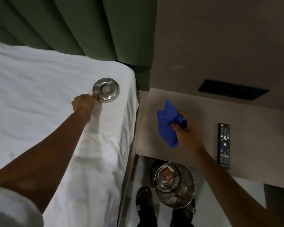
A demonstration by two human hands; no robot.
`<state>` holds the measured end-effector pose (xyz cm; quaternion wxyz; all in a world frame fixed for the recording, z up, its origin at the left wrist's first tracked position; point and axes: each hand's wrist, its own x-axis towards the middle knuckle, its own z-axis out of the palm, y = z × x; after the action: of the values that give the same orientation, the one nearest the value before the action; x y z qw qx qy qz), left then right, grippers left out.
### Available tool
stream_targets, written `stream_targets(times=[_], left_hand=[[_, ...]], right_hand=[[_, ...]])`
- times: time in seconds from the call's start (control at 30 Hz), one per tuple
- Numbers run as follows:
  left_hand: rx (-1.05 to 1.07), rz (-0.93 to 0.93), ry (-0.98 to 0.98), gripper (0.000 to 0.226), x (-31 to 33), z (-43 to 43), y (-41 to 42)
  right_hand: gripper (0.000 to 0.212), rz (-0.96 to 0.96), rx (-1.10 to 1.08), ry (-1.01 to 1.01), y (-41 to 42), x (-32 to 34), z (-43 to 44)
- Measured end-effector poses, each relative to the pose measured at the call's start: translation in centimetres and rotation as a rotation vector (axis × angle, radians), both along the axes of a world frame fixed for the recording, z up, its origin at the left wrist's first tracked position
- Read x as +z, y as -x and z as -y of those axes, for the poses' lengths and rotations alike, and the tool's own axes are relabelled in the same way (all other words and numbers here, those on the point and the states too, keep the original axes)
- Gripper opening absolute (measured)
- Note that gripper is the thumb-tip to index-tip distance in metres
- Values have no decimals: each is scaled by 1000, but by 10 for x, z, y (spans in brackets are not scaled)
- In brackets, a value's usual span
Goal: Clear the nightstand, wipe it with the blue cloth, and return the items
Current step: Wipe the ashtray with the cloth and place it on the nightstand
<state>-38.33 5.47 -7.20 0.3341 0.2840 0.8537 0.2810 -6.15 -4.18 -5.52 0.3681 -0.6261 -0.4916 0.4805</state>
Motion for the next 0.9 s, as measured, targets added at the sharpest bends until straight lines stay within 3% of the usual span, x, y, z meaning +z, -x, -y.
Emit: stream_targets(times=[0.13, 0.23, 0.4, 0.5, 0.6, 0.67, 0.77, 0.9], left_hand=[[35, 84, 15, 39, 0, -7, -3], [113, 285, -122, 12, 3, -2, -10], [129, 477, -351, 31, 25, 21, -44], [25, 478, -363, 32, 32, 46, -86], [-10, 614, -318, 24, 26, 69, -136], [20, 714, -262, 26, 24, 79, -167], [79, 846, -226, 23, 15, 77, -200], [218, 992, -160, 29, -5, 69, -221]], right_hand=[[31, 14, -1, -16, 1, 4, -5], [28, 29, 11, -32, 2, 7, -11], [30, 211, 12, -151, 3, 17, -26], [38, 386, 1, -298, 7, 22, -40], [52, 463, 146, -252, 11, 23, -48], [55, 475, 202, -253, 19, 25, -41], [43, 626, 183, -418, 19, 16, -21], [49, 735, 183, -417, -13, -5, 3]])
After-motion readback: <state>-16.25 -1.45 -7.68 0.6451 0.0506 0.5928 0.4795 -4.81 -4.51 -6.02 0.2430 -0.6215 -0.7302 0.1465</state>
